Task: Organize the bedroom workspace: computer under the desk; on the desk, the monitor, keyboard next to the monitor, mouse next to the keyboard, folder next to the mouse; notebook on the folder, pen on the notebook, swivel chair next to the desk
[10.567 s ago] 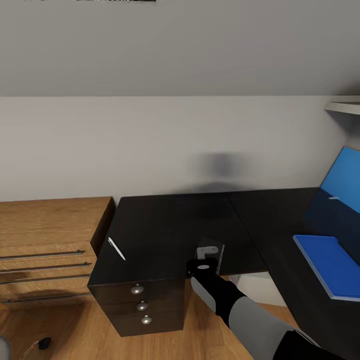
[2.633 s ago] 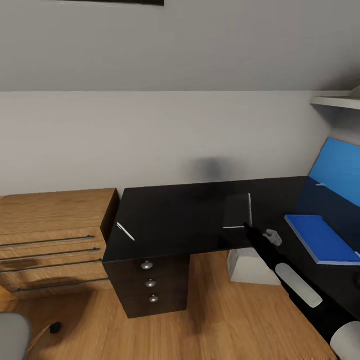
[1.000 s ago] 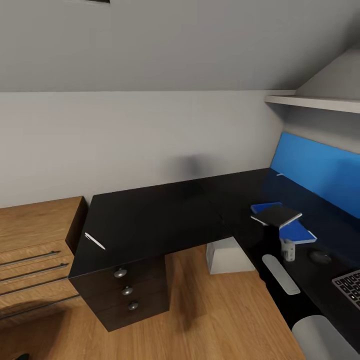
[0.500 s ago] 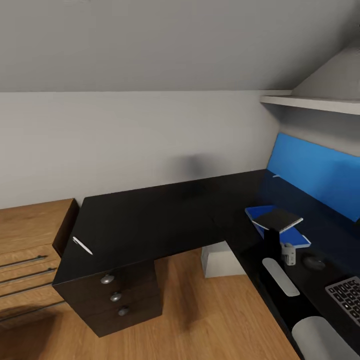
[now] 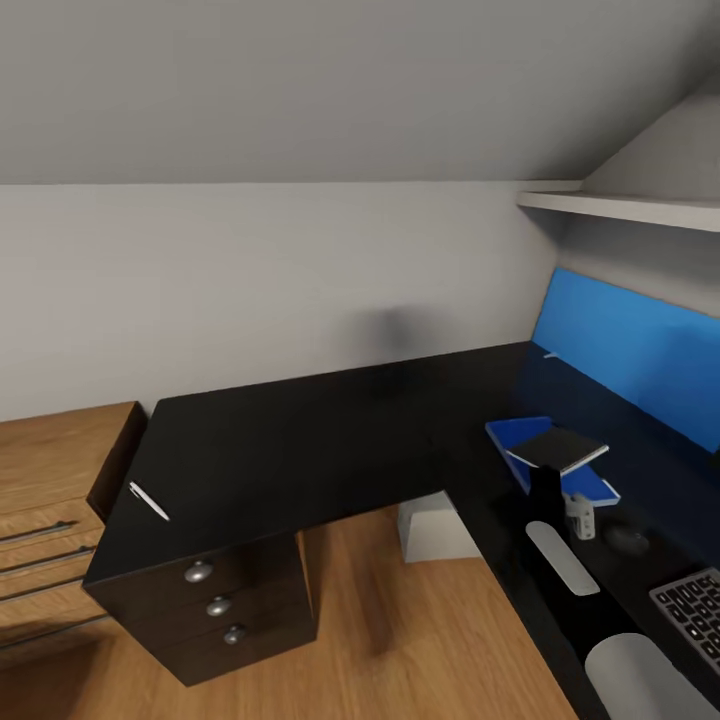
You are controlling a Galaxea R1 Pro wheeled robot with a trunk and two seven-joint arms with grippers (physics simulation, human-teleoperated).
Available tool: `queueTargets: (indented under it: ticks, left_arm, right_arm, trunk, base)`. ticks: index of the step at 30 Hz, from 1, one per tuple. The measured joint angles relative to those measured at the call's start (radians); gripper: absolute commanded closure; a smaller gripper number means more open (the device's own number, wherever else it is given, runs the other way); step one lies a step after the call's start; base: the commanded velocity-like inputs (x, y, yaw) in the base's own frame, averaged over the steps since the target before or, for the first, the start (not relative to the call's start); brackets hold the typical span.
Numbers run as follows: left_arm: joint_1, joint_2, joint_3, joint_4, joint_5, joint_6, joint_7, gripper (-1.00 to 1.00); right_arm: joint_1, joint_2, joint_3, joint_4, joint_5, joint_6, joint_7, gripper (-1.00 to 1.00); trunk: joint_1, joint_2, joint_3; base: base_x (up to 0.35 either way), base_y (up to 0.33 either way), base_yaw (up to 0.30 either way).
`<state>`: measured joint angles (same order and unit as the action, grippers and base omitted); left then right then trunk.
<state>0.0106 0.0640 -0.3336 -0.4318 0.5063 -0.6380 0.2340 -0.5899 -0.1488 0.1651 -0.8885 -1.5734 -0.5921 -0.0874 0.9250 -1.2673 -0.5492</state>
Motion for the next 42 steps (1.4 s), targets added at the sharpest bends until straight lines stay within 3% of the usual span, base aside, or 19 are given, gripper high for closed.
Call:
queueTargets:
  ticks: [29, 36, 42]
  left_arm:
    - [0.000, -0.002, -0.004, 0.000, -0.001, -0.002, 0.000, -1.00]
    - [0.000, -0.004, -0.006, 0.000, -0.002, -0.001, 0.000, -1.00]
    - [0.000, -0.004, -0.006, 0.000, -0.001, -0.001, 0.000, -1.00]
  right_arm:
    - [-0.001, -0.004, -0.025, 0.027, 0.001, 0.003, -0.011, 1.00]
    - [-0.034, -0.048, -0.026, 0.099, 0.001, 0.002, -0.038, 1.00]
    - [-0.038, -0.052, -0.026, 0.108, 0.001, 0.003, -0.038, 1.00]
  trunk:
    - [0.000, 0.000, 0.000]
    - [0.000, 0.000, 0.000]
    - [0.000, 0.000, 0.000]
  base:
    - [0.079, 0.021, 0.000]
    - [0.000, 0.000, 0.000]
    - [0.000, 0.000, 0.000]
